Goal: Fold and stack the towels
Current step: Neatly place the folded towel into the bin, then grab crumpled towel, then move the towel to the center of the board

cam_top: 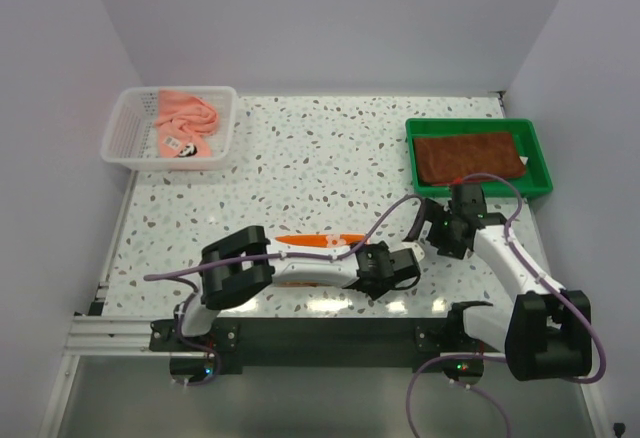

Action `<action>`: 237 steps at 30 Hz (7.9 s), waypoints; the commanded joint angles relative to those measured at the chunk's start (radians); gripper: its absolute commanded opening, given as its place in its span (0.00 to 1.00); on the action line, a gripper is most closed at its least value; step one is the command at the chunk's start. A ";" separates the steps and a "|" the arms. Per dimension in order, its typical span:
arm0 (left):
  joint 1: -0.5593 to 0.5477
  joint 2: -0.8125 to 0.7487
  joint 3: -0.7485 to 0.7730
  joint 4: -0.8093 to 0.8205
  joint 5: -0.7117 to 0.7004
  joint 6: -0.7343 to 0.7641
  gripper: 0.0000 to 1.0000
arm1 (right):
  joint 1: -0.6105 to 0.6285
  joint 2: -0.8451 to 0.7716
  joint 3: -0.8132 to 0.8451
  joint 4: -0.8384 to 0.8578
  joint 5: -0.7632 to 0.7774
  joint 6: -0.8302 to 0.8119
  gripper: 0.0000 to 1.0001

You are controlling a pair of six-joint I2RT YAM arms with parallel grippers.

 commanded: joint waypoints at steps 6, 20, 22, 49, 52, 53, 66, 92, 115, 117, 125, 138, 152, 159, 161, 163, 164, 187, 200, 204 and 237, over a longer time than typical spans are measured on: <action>0.000 0.063 0.027 -0.059 -0.060 -0.019 0.51 | -0.005 -0.036 -0.009 0.023 -0.050 -0.008 0.99; 0.052 -0.080 -0.112 0.062 -0.034 -0.095 0.00 | -0.007 -0.071 -0.100 0.181 -0.327 0.161 0.99; 0.059 -0.128 -0.121 0.085 -0.037 -0.093 0.00 | -0.005 -0.064 -0.152 0.276 -0.383 0.242 0.99; 0.085 -0.208 -0.151 0.150 -0.032 -0.108 0.00 | 0.348 0.458 -0.252 0.989 -0.437 0.646 0.95; 0.085 -0.205 -0.151 0.154 -0.026 -0.113 0.00 | 0.358 0.501 -0.221 1.003 -0.441 0.632 0.82; 0.085 -0.205 -0.151 0.157 -0.022 -0.113 0.00 | 0.358 0.510 -0.212 1.008 -0.452 0.624 0.77; 0.123 -0.289 -0.158 0.145 -0.034 -0.144 0.85 | 0.352 0.449 -0.008 0.657 -0.354 0.381 0.00; 0.944 -0.843 -0.565 0.110 -0.097 0.013 1.00 | 0.049 0.745 1.268 -0.459 0.424 -0.454 0.00; 0.947 -0.809 -0.580 0.108 -0.166 0.011 1.00 | -0.090 0.907 1.420 -0.347 0.619 -0.679 0.00; 0.947 -0.803 -0.579 0.110 -0.164 0.013 1.00 | -0.094 0.917 1.423 -0.344 0.633 -0.681 0.00; 0.950 -0.791 -0.583 0.113 -0.164 0.014 1.00 | -0.119 0.973 1.368 -0.266 0.680 -0.673 0.00; 0.961 -0.792 -0.585 0.127 -0.122 0.017 1.00 | -0.139 1.053 1.431 -0.207 1.029 -0.485 0.65; 1.160 -0.515 -0.149 0.013 0.021 -0.079 1.00 | 0.149 0.578 1.051 -0.213 0.513 -0.153 0.99; 1.381 -0.277 0.125 0.065 0.060 -0.151 1.00 | 0.375 0.397 0.735 -0.002 0.272 -0.156 0.99; 1.438 -0.182 0.199 0.076 0.078 -0.173 1.00 | 0.392 0.365 0.680 0.040 0.208 -0.167 0.99; 1.474 -0.092 0.269 0.076 0.087 -0.200 1.00 | 0.407 0.349 0.649 0.058 0.154 -0.170 0.99; 1.485 -0.066 0.283 0.078 0.087 -0.205 1.00 | 0.412 0.341 0.637 0.070 0.149 -0.178 0.99; 1.522 0.306 0.428 0.039 0.098 -0.139 0.04 | 0.435 0.308 0.549 0.055 -0.029 -0.187 0.99; 1.450 -0.105 0.529 0.013 0.247 -0.145 0.00 | 0.435 0.210 0.586 -0.018 0.080 -0.247 0.99; 1.371 -0.246 0.578 -0.007 0.317 -0.173 0.00 | 0.433 0.162 0.612 -0.028 0.123 -0.256 0.99; 0.500 -1.068 -0.599 0.073 0.132 -0.429 0.72 | 0.437 0.080 0.503 -0.046 0.111 -0.357 0.85</action>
